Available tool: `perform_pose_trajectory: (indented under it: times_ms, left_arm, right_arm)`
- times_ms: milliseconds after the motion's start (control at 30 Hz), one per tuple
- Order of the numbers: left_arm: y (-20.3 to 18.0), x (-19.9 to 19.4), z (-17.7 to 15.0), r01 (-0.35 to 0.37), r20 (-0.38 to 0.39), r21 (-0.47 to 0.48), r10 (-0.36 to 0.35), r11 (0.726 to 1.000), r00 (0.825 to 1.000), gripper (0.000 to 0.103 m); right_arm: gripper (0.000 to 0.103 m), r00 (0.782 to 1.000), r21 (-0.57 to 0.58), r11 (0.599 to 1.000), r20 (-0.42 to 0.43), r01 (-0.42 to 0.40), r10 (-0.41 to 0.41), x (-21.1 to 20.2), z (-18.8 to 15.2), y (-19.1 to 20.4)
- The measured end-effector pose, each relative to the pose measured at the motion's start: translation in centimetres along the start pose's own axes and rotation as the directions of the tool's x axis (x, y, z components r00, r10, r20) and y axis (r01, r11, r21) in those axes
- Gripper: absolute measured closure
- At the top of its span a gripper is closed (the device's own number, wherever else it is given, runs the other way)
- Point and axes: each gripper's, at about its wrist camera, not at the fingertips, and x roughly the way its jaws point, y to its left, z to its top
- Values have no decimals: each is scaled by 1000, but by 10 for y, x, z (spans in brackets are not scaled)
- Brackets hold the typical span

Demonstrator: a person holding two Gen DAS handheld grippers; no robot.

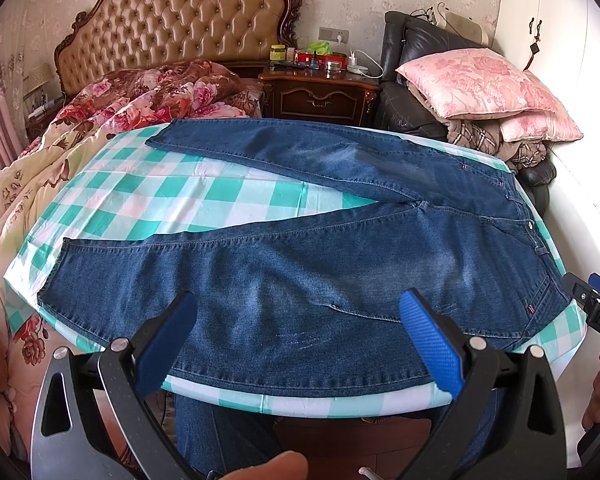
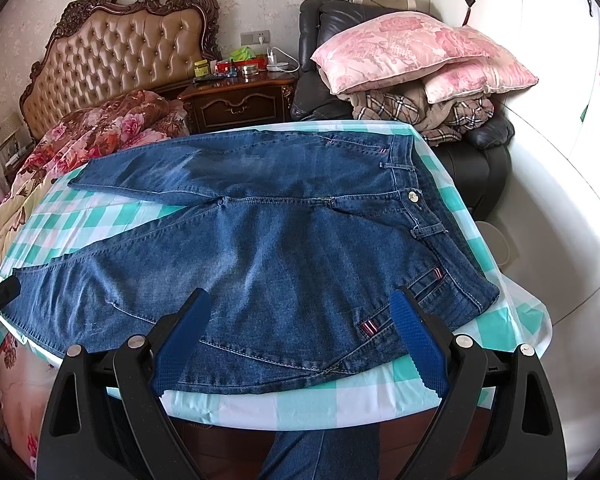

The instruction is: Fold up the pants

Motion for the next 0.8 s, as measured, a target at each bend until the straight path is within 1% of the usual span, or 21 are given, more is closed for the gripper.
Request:
perform_pose_trajectory:
  times_ms: [100, 167, 200, 233, 300, 333, 433, 500, 567, 600, 633, 733, 800]
  left_arm:
    - [0, 1, -1, -5, -2, 4, 5, 1000, 1000, 2]
    - [2, 5, -3, -6, -16, 7, 6, 1000, 1000, 2]
    - [2, 8, -3, -4, -23, 7, 4, 1000, 1000, 2]
    - [4, 12, -4, 3, -33, 5, -3, 1000, 999, 2]
    - [8, 18, -5, 14, -51, -2, -14, 1000, 999, 2]
    - [9, 24, -5, 16, -61, -5, -16, 1000, 998, 2]
    - [16, 39, -3, -1, -88, -11, 0, 1000, 996, 2]
    - [25, 50, -3, -23, -108, -22, 21, 999, 994, 2]
    - [32, 60, -1, -48, -130, -32, 43, 998, 991, 2]
    - [36, 66, 0, -62, -143, -37, 56, 997, 988, 2]
    - [38, 70, 1, -73, -154, -41, 66, 996, 986, 2]
    - [48, 85, 6, -108, -183, -50, 97, 993, 978, 2]
    - [51, 92, 10, -127, -196, -53, 114, 991, 974, 2]
  right_arm:
    - [15, 1000, 8, 1000, -11, -20, 20, 7, 7, -6]
    - [15, 998, 30, 998, -24, -58, 59, 20, 23, -18]
    - [15, 998, 42, 997, -33, -59, 60, 28, 32, -26]
    - [15, 998, 56, 997, -37, -48, 50, 40, 46, -37]
    - [15, 999, 66, 998, -35, 4, -2, 65, 76, -60]
    - [15, 999, 80, 996, -47, 31, -27, 83, 92, -75]
    - [15, 994, 141, 989, -101, 53, -39, 139, 136, -118]
    - [15, 984, 143, 984, -158, 109, -86, 188, 167, -143]
    - [15, 977, 151, 982, -196, 116, -85, 223, 187, -157]
    - [16, 973, 177, 978, -221, 113, -73, 243, 197, -166]
    - [18, 970, 203, 972, -234, 119, -70, 258, 205, -174]
    - [18, 965, 240, 963, -258, 122, -58, 301, 225, -186]
    - [19, 958, 234, 961, -276, 151, -83, 325, 234, -191]
